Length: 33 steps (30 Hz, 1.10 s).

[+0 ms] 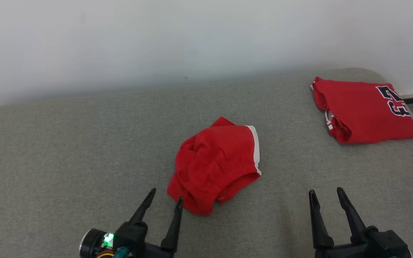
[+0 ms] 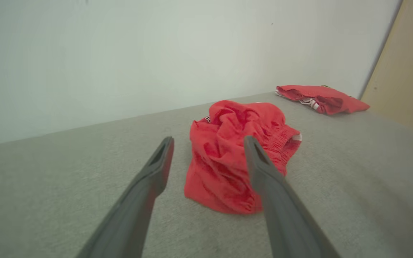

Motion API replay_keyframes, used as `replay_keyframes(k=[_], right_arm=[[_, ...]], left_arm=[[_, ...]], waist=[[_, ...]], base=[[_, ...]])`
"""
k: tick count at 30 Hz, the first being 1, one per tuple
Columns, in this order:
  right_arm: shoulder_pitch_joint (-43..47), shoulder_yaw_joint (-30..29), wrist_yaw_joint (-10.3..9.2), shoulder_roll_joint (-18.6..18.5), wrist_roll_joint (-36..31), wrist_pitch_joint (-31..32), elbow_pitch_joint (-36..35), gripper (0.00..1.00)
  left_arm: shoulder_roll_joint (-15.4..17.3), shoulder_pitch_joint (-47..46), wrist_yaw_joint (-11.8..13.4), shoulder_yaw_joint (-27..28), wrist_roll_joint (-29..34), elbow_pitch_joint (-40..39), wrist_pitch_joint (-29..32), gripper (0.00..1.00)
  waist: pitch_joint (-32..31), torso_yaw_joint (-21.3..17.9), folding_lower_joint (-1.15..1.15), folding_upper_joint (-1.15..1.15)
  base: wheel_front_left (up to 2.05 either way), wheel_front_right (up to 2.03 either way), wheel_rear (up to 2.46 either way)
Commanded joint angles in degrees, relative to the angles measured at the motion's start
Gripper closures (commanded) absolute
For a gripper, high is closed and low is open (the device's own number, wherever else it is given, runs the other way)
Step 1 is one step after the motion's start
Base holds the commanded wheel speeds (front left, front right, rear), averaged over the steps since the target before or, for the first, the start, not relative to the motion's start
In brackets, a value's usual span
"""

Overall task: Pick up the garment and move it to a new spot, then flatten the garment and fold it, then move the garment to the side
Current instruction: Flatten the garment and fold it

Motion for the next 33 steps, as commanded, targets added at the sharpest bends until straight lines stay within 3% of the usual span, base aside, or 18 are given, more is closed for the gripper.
replay_keyframes(k=[1, 9, 18, 19, 21, 26, 33], right_arm=[[-0.61, -0.19, -0.16, 0.14, 0.50, -0.33, 0.21, 0.00], [-2.81, -0.64, -0.16, 0.17, 1.73, -1.05, 1.14, 0.00], [-4.08, -0.69, -0.16, 0.16, 2.24, -1.31, 2.05, 0.00], [-4.17, -0.90, -0.16, 0.16, 2.26, -1.32, 1.92, 0.00], [-3.93, -1.46, -0.16, 0.16, 2.24, -1.33, 1.66, 0.00], [-2.84, -2.16, -0.16, 0.16, 2.37, -1.30, 1.33, 0.00], [-1.70, -1.95, -0.16, 0.15, 2.36, -1.23, 1.45, 0.00]], left_arm=[[-0.59, -1.55, -0.52, -0.71, 0.53, 1.46, -0.09, 0.00], [-3.58, -7.46, -3.09, -4.03, 1.96, 12.53, -0.30, 0.00], [-5.40, -12.13, -3.01, -3.67, 1.73, 22.33, -1.02, 0.00], [-5.72, -12.66, -2.97, -3.38, 1.56, 22.83, -1.16, 0.19], [-6.19, -13.26, -3.18, -3.05, 1.28, 23.49, -1.23, 0.98], [-6.99, -13.97, -3.72, -2.17, 0.92, 21.55, -1.41, 1.00], [-4.99, -10.19, -2.72, 0.37, 1.87, 13.23, -1.34, 1.00]], waist=[[3.24, -3.46, -0.01, 0.00], [7.11, -8.12, -0.01, 0.00], [8.14, -9.56, -0.01, 0.00], [8.06, -9.51, -0.01, 0.00], [7.71, -9.05, -0.01, 0.00], [6.54, -6.23, -0.01, 0.00], [3.95, 0.73, -0.01, 0.00]], base=[[0.00, 0.00, 0.00], [0.00, 0.00, 0.00], [0.00, 0.00, 0.00], [0.00, 0.00, 0.00], [0.00, 0.00, 0.00], [0.00, 0.00, 0.00], [0.00, 0.00, 0.00]])
